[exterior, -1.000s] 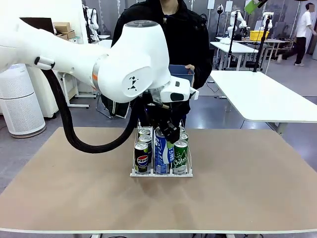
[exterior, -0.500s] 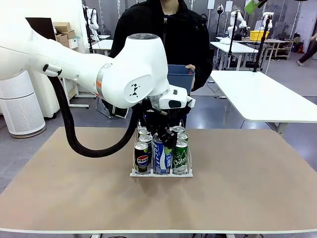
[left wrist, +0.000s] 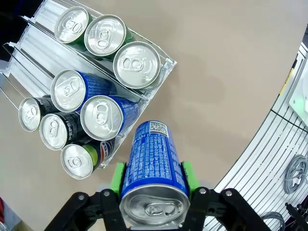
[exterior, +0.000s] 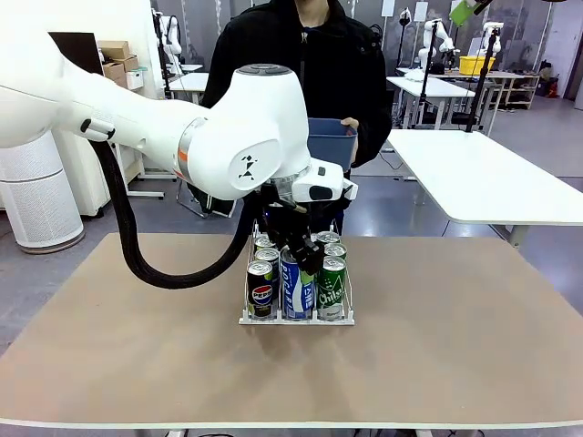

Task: Fill the beverage cans into the dispenser.
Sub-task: Place the picked Ionic drink in the line of the Automatic Can Dispenser with the same cans.

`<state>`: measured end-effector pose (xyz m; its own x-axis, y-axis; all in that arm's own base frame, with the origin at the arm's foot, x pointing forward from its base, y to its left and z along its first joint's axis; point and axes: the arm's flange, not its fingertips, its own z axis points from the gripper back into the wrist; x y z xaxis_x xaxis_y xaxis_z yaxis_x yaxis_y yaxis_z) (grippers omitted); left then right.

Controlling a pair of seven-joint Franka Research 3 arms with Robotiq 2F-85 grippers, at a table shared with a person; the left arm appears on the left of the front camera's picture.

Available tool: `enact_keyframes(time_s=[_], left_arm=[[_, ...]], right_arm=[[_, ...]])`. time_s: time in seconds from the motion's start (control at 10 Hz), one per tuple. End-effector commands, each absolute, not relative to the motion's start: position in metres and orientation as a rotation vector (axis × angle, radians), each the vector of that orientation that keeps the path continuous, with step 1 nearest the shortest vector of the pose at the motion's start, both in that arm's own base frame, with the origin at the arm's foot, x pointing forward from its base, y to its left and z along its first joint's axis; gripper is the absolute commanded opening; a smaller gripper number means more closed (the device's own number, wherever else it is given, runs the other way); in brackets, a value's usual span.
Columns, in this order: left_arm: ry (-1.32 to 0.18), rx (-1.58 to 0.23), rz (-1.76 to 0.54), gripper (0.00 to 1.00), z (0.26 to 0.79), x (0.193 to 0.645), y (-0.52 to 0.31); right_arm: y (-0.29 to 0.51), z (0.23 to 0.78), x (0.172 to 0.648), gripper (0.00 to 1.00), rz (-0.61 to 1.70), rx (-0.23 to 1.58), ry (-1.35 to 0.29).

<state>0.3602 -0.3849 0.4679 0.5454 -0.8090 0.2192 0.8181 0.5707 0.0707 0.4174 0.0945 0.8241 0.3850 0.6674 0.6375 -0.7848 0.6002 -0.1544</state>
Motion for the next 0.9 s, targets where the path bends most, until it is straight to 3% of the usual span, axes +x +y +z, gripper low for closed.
enact_keyframes(time_s=[0.0, 0.8], left_arm=[[-0.241, -0.042, -0.940, 0.57, 0.466, 0.367, -0.385], [-0.359, 0.016, -0.841, 0.57, 0.443, 0.405, -0.377]], right_arm=[[0.094, 0.823, 0.416, 1.00, 0.925, 0.186, -0.719], [0.094, 0.823, 0.416, 1.00, 0.925, 0.186, -0.719]])
